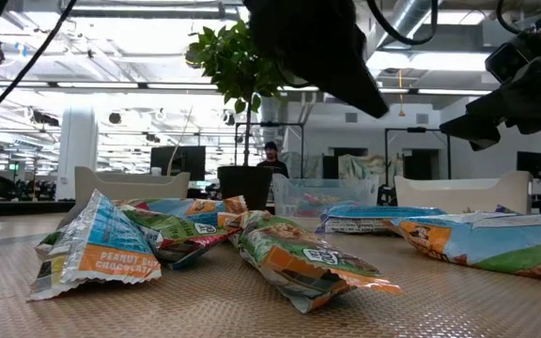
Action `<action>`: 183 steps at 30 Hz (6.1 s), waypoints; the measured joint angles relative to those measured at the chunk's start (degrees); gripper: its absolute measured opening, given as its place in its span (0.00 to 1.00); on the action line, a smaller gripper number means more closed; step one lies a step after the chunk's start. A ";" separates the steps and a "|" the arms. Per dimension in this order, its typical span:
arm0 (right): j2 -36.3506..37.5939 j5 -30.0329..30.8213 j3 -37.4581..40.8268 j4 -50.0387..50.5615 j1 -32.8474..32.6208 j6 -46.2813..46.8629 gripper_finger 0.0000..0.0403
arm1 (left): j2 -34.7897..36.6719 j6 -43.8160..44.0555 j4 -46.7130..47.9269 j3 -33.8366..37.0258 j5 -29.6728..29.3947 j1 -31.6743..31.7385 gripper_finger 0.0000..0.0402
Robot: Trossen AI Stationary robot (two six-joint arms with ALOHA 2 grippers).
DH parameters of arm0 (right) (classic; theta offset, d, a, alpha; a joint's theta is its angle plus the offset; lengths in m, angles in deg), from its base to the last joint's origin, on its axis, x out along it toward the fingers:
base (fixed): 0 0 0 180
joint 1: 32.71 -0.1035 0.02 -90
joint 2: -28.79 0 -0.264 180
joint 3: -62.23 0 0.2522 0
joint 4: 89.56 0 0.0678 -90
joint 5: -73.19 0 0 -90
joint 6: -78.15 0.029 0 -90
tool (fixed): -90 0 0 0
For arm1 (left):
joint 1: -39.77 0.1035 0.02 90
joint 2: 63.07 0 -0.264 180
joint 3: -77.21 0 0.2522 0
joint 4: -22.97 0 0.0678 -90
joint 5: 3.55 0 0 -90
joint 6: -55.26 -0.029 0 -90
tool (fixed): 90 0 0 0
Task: Pick and place Granola Bars by type
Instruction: Put the blue granola bar into the gray bin, then put the red granola bar into the transparent bin
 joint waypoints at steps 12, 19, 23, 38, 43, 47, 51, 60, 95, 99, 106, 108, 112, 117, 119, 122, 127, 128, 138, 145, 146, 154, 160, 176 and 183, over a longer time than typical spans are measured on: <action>0.02 0.00 0.00 0.00 0.01 0.00 0.63 | -8.75 0.17 -7.25 0.02 -3.38 1.13 0.57; 0.00 0.00 0.00 0.00 0.02 0.00 0.63 | -8.82 -0.70 -3.47 0.02 -9.43 1.95 0.57; 0.00 0.00 0.00 0.00 0.02 0.00 0.63 | -8.82 -0.40 -1.67 0.02 -7.81 2.83 0.57; 0.00 0.00 0.00 -0.01 0.02 0.00 0.63 | -11.46 -2.74 -3.79 -0.04 -12.46 2.89 0.57; 0.02 0.00 0.00 0.00 0.02 0.00 0.63 | -11.48 -2.73 -3.81 -0.04 -12.71 3.40 0.57; 0.00 0.00 0.00 0.00 0.02 0.00 0.63 | -11.48 -2.73 -3.45 -0.04 -10.98 3.95 0.57; 0.02 0.00 0.00 0.00 0.02 0.00 0.63 | -11.48 -2.09 -3.40 -0.04 -7.69 4.55 0.51; 0.01 0.00 0.00 0.00 0.01 0.00 0.63 | -11.48 -2.02 -2.86 -0.04 -3.76 4.84 0.25; 0.00 0.00 0.01 0.00 0.01 0.00 0.63 | 11.92 21.33 12.35 11.22 -17.33 12.81 0.10; 0.00 0.01 0.00 -0.02 0.02 0.00 0.63 | 18.69 23.14 9.14 20.83 -20.09 14.82 0.10; 0.02 0.00 0.00 0.00 0.00 0.00 0.63 | 31.42 26.69 2.20 37.07 -24.60 20.20 0.10; 0.02 0.00 0.00 0.00 0.00 0.00 0.63 | 34.94 28.42 2.49 40.72 -25.47 21.71 0.10; 0.01 0.00 0.00 0.00 0.01 0.00 0.63 | 39.82 29.91 2.53 46.48 -27.25 23.65 0.10; 0.02 0.00 0.00 0.00 0.00 0.00 0.63 | 43.71 28.71 0.94 49.22 -30.55 24.65 0.10; 0.02 0.00 0.00 0.00 0.01 0.00 0.63 | 45.09 27.42 1.06 49.34 -32.88 24.89 0.10; 0.02 0.02 0.00 0.00 0.00 0.00 0.63 | 46.82 26.74 3.17 49.35 -34.87 25.69 0.10; 0.00 0.00 0.00 0.00 0.00 0.00 0.63 | 48.18 28.77 8.59 49.37 -35.31 29.27 0.10; 0.01 0.00 0.00 0.00 0.00 0.00 0.63 | 48.19 29.07 9.12 49.37 -35.37 30.07 0.10; 0.00 0.00 0.00 0.00 0.02 0.00 0.63 | 48.19 32.03 13.57 51.65 -29.95 37.37 0.10; 0.01 0.00 0.00 0.00 0.02 0.00 0.63 | 48.16 27.73 6.60 56.83 -20.14 41.71 0.11; 0.02 0.00 0.00 0.00 0.01 0.00 0.63 | 48.16 26.99 5.18 57.34 -18.55 41.88 0.12; 0.02 0.00 0.00 0.00 0.01 0.00 0.63 | 48.16 25.26 0.95 58.53 -19.53 41.98 0.32; 0.02 0.00 0.00 0.00 0.00 0.00 0.63 | 48.16 25.25 -0.23 58.53 -20.41 41.64 0.49; 0.02 0.00 0.00 0.00 0.00 0.00 0.63 | 48.14 2.62 -4.30 50.93 3.44 18.59 0.56; 0.00 0.00 0.00 0.00 0.02 0.00 0.63 | 43.02 9.46 -4.37 48.68 7.89 6.82 0.56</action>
